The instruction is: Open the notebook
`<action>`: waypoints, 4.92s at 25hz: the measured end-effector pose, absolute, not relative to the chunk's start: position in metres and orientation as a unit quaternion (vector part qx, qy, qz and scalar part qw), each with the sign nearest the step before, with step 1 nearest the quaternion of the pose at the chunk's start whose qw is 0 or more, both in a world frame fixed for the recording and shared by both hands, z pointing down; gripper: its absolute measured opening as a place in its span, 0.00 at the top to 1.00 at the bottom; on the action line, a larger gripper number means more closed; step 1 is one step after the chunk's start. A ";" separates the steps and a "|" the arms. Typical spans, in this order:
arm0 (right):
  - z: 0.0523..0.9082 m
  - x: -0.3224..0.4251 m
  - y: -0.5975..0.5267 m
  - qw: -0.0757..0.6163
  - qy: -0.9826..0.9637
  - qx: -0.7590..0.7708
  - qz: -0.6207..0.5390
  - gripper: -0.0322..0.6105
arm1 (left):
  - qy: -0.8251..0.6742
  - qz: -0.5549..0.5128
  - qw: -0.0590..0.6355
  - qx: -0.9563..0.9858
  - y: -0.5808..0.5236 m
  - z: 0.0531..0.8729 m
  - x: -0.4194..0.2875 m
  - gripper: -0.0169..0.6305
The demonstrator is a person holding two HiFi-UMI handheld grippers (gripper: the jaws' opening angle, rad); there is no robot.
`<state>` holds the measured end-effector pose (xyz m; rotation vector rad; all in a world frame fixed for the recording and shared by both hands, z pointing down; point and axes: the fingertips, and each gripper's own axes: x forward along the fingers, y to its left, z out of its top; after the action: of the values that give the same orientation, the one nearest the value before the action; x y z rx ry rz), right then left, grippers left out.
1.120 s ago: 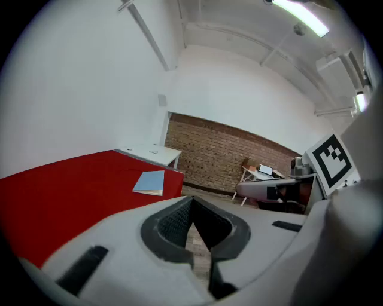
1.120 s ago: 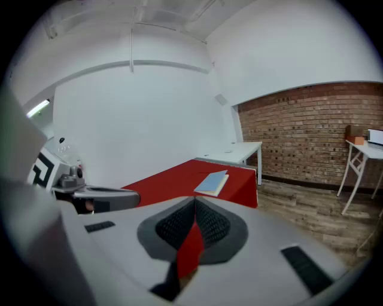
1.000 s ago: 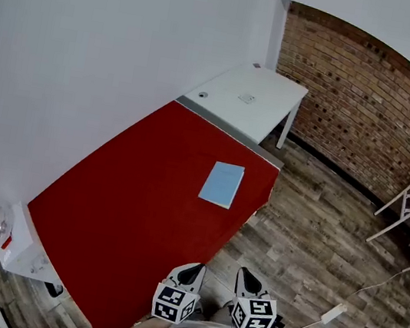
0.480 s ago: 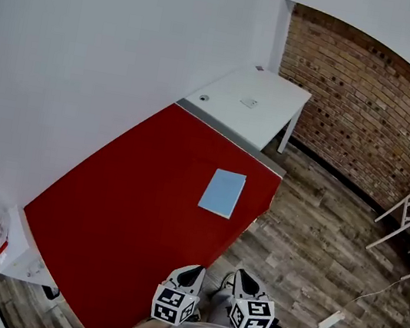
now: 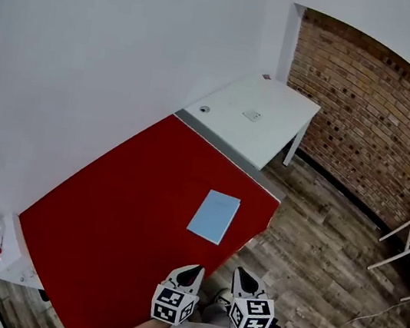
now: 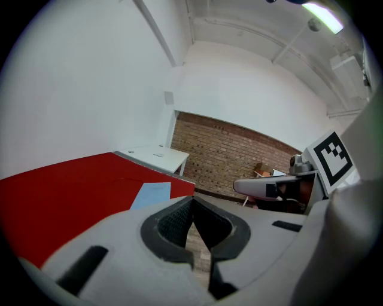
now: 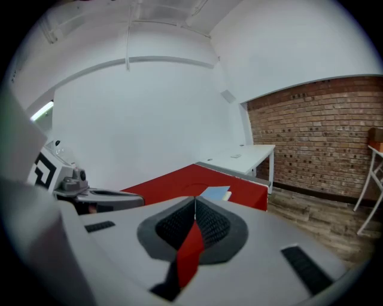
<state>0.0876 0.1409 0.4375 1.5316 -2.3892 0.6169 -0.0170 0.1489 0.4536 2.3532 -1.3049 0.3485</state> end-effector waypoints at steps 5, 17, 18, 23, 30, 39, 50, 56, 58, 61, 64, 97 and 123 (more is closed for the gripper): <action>0.430 0.111 0.096 0.117 -0.835 0.497 0.205 0.94 | -0.476 0.121 0.213 0.844 0.100 0.447 0.022 0.96; 0.425 0.124 0.044 0.107 -0.838 0.489 0.218 0.94 | -0.486 0.121 0.211 0.839 0.048 0.436 0.036 0.96; 0.425 0.124 0.041 0.105 -0.836 0.493 0.217 0.94 | -0.483 0.123 0.209 0.841 0.045 0.435 0.036 0.96; 0.425 0.122 0.032 0.104 -0.824 0.511 0.222 0.94 | -0.473 0.129 0.198 0.849 0.034 0.432 0.032 0.96; 0.430 0.109 0.024 0.112 -0.818 0.517 0.227 0.94 | -0.467 0.131 0.200 0.851 0.026 0.437 0.017 0.96; 0.436 0.106 0.014 0.120 -0.812 0.520 0.237 0.94 | -0.465 0.140 0.202 0.851 0.015 0.444 0.009 0.96; 0.471 0.095 -0.009 0.127 -0.803 0.518 0.267 0.94 | -0.477 0.154 0.213 0.839 0.002 0.480 -0.013 0.96; 0.514 0.084 -0.015 0.153 -0.799 0.501 0.295 0.94 | -0.482 0.168 0.231 0.829 0.000 0.502 -0.016 0.96; 0.531 0.080 -0.018 0.152 -0.795 0.494 0.317 0.94 | -0.482 0.171 0.235 0.827 -0.003 0.509 -0.016 0.96; 0.556 0.072 -0.019 0.149 -0.791 0.482 0.348 0.94 | -0.480 0.174 0.244 0.825 -0.004 0.522 -0.014 0.96; 0.577 0.064 -0.021 0.150 -0.785 0.473 0.370 0.94 | -0.478 0.178 0.253 0.822 -0.001 0.534 -0.013 0.96; 0.679 0.042 -0.041 0.183 -0.658 0.493 0.539 0.84 | -0.497 0.195 0.307 0.788 -0.010 0.587 -0.032 0.96; 0.674 0.044 -0.044 0.189 -0.655 0.497 0.536 0.92 | -0.520 0.188 0.314 0.772 -0.008 0.589 -0.057 0.96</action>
<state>0.0441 -0.0440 0.6744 1.3984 -1.8422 1.5080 -0.0568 -0.0075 0.5889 2.0348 -1.3692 0.4949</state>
